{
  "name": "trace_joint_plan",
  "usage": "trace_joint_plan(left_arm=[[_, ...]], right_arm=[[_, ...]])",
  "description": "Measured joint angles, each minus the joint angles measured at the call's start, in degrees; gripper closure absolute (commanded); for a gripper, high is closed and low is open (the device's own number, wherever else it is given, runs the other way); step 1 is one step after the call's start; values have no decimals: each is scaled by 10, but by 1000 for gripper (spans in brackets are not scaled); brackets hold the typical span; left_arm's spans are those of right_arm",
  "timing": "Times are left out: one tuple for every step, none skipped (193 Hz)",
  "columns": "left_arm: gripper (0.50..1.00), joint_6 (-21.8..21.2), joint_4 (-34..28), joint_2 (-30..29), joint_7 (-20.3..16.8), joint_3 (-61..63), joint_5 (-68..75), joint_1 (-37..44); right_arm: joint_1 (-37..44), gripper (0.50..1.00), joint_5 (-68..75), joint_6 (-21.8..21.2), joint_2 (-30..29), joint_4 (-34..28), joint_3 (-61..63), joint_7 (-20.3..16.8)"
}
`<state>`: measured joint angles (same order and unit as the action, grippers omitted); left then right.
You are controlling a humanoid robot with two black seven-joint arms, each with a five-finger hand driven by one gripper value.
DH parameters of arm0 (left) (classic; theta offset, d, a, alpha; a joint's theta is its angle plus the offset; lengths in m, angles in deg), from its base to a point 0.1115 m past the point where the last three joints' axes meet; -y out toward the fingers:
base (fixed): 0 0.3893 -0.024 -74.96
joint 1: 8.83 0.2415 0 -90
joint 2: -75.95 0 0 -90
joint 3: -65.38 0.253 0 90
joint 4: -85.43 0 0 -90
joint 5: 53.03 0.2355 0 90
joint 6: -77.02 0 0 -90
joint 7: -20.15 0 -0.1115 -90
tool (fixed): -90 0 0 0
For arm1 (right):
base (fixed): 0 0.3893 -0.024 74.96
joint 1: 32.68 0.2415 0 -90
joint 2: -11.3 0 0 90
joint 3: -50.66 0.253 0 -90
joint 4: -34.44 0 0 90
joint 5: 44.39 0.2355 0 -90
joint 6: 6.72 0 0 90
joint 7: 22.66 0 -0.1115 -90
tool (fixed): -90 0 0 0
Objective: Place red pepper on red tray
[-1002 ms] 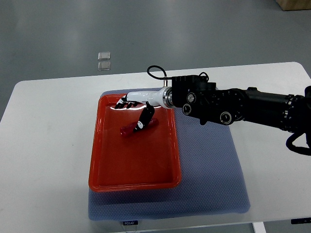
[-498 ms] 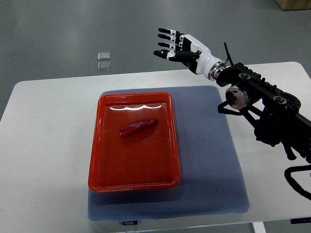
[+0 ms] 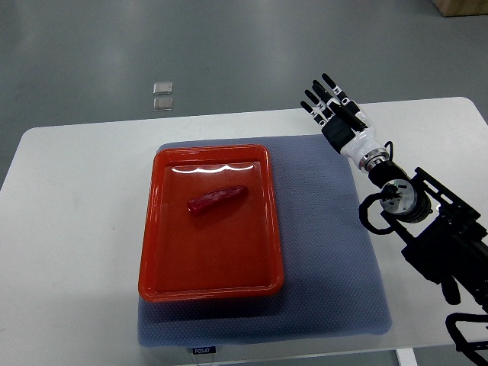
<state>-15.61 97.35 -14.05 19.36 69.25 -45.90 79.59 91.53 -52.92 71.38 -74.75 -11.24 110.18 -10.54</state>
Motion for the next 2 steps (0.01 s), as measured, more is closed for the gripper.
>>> trace_joint_plan(left_arm=[[500,0,0,0,0,0,0,0],[500,0,0,0,0,0,0,0]], right_arm=[[0,585,0,0,0,1,0,0],[0,585,0,0,0,1,0,0]])
